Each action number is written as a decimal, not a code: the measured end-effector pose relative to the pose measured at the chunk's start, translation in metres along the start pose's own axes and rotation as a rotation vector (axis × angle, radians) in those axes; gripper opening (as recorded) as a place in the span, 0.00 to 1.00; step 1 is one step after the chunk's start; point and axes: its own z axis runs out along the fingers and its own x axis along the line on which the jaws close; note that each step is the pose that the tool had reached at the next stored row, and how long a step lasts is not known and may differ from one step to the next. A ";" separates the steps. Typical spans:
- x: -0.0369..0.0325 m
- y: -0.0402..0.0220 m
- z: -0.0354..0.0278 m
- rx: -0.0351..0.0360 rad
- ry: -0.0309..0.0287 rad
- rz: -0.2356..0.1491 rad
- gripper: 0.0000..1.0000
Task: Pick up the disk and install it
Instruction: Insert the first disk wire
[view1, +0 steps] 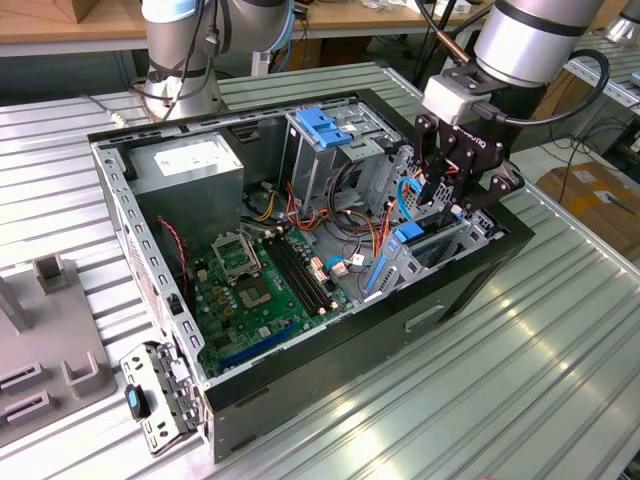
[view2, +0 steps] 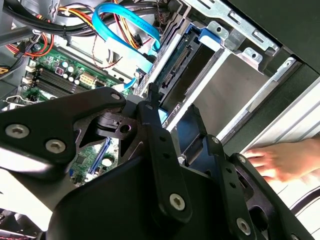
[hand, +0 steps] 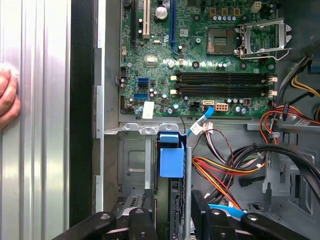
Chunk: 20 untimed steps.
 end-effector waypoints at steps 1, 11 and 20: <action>0.0000 0.0000 0.0000 0.0000 0.0000 0.000 0.43; -0.0022 -0.0001 -0.0043 0.0000 -0.0002 0.000 0.43; -0.0165 -0.0083 -0.0048 0.0001 -0.0001 0.000 0.43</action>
